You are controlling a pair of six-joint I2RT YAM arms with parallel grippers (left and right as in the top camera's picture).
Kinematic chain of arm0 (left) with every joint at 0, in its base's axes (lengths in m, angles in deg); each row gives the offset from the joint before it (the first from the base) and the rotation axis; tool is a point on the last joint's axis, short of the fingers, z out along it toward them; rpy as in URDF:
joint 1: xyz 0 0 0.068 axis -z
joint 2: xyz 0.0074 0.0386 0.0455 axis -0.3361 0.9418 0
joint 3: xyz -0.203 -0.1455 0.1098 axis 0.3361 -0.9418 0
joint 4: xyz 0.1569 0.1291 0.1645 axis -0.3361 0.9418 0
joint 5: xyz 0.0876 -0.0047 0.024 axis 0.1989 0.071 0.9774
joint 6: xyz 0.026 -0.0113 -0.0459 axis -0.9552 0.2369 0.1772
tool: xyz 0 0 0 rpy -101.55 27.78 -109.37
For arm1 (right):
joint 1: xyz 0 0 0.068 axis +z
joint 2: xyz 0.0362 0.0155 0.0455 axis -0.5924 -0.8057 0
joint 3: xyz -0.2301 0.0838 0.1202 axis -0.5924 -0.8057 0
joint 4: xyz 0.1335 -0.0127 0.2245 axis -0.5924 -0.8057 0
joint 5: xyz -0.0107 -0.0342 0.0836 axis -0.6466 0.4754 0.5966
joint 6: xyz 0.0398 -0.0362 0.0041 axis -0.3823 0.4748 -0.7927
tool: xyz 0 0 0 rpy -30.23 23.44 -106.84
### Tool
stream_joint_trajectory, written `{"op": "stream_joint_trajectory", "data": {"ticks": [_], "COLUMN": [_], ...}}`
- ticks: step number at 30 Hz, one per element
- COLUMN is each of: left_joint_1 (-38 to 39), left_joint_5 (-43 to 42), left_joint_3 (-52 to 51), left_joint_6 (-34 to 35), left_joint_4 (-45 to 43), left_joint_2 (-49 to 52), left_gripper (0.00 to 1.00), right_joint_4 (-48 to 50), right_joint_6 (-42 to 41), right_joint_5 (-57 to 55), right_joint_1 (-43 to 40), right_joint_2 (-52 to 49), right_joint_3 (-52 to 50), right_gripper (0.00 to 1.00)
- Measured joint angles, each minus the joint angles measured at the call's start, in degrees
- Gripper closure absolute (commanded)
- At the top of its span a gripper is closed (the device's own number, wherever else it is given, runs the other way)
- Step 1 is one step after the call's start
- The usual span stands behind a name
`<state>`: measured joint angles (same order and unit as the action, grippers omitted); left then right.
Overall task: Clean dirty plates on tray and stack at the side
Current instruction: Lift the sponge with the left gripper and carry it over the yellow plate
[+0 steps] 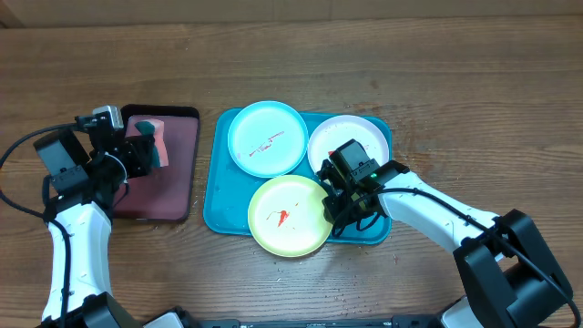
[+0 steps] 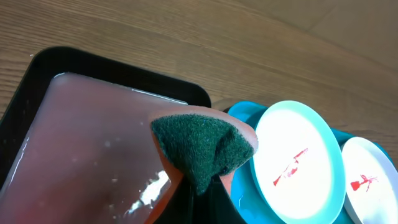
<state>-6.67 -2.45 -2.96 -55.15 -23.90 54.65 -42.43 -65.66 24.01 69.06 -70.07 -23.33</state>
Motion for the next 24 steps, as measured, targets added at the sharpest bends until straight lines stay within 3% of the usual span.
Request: {"op": "stream_joint_trajectory", "data": {"ticks": [24], "left_joint_1": [0.1], "left_joint_5": [0.1], "left_joint_3": [0.0], "left_joint_6": [0.6], "left_joint_4": [0.3], "left_joint_2": [0.0], "left_gripper": [0.96], "right_joint_4": [0.6], "right_joint_6": [0.1], "right_joint_5": [-1.8], "right_joint_1": [0.0], "right_joint_2": [0.0], "right_joint_3": [0.0], "right_gripper": [0.8]}}
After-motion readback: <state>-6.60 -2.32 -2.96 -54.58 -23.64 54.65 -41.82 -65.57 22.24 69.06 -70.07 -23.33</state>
